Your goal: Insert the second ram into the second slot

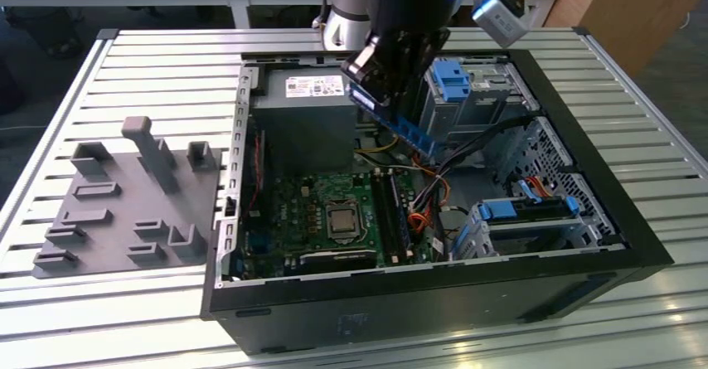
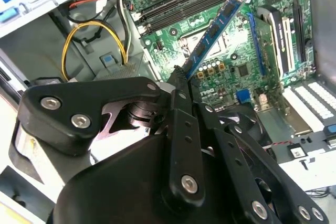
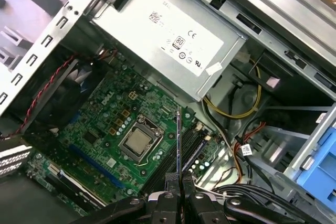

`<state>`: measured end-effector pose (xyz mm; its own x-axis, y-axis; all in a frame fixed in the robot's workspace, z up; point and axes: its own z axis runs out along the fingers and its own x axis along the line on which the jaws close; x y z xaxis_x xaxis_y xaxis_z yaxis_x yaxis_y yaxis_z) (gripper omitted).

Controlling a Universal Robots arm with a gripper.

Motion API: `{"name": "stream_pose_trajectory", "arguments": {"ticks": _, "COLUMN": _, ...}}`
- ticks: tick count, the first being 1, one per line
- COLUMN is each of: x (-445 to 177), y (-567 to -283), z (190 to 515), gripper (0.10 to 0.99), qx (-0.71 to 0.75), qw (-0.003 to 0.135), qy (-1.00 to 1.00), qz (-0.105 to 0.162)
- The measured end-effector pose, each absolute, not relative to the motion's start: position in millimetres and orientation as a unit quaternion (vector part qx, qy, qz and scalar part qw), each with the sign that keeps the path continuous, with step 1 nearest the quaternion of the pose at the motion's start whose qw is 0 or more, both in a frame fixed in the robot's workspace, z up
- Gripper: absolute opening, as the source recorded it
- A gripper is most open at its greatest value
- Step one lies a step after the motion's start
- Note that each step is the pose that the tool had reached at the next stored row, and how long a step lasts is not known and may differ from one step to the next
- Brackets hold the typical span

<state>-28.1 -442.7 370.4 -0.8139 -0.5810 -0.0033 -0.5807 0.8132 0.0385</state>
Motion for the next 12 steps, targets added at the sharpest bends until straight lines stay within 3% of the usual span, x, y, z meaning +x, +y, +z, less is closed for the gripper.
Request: {"name": "stream_pose_trajectory", "arguments": {"ticks": 12, "x": -28.0, "y": -442.7, "z": 370.3, "gripper": 0.137, "qx": 0.256, "qw": 0.003, "qy": -0.967, "qz": -0.019}}
